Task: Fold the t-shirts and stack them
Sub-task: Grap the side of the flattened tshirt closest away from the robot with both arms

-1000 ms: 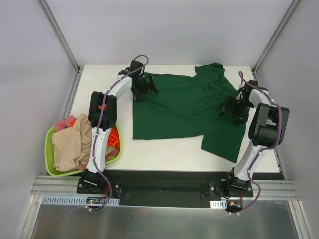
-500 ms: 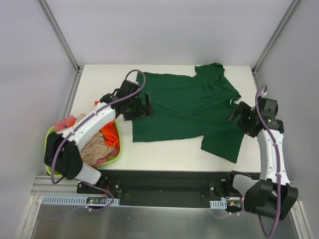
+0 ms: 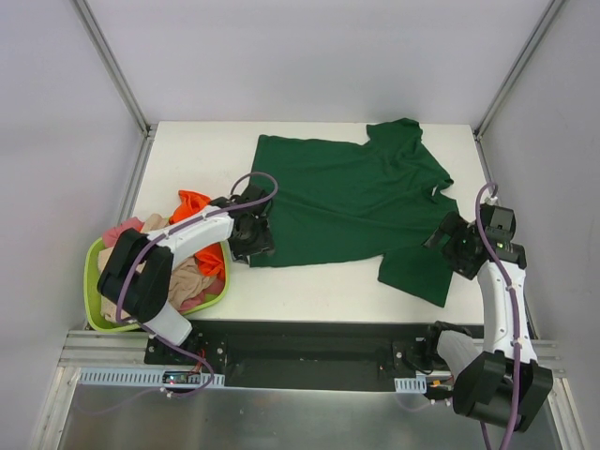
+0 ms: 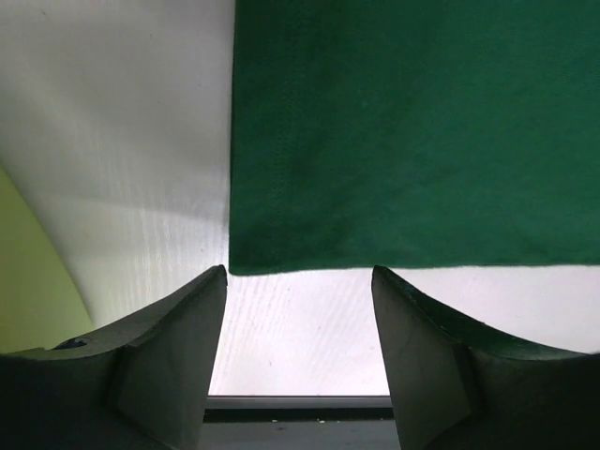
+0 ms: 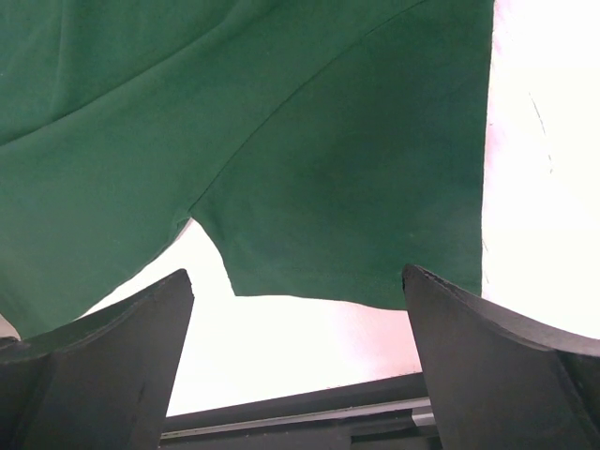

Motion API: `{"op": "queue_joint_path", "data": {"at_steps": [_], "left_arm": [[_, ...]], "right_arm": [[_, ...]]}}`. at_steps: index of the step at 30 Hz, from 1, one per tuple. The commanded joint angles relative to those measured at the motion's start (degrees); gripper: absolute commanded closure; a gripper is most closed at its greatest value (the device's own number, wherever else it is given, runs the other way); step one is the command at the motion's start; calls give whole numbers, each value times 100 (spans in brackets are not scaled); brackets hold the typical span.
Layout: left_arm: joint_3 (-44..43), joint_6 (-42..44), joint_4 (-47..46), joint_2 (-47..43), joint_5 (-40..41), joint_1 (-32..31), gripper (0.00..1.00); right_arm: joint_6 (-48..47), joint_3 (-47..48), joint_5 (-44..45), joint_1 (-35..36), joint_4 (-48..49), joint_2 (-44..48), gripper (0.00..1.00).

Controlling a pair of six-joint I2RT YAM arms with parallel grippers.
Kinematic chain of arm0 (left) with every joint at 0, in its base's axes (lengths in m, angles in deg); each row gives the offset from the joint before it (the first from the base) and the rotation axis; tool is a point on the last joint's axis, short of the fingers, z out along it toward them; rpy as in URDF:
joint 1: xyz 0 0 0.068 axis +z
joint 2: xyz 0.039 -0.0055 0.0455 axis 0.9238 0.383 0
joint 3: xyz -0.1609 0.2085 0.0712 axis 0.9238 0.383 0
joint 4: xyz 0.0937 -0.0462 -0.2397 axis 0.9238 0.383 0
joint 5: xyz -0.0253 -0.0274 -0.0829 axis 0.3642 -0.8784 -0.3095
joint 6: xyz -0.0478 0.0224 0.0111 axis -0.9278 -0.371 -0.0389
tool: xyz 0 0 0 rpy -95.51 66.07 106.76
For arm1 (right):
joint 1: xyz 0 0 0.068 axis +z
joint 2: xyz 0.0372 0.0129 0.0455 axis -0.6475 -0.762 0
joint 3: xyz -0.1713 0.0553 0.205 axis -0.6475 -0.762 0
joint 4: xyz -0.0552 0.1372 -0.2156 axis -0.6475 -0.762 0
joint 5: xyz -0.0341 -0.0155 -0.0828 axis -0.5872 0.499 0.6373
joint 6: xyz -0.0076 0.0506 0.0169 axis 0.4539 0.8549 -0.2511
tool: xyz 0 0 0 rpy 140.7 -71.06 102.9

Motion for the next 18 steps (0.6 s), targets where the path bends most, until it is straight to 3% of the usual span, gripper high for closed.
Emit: {"op": "queue_joint_path", "data": {"at_steps": [1,4,10,16,18], "left_arm": [[-91,-68,50,302,211,-66,41],[23,-112,58,364,246,-92,44],[94,-156,58,583,386,-101,61],[15,-121,58,874,457,-110,63],[6,-112,58,962,448,-110,69]], "right_arm": [[-23,-8,149,-37,85,-58,4],[-67,-35,272,-28,94,-155,4],[-67,-61,264,-28,147,-278,4],[-120,-79,246,-28,129,-226,4],[-138,-96,272,-37,112,-199,4]]}}
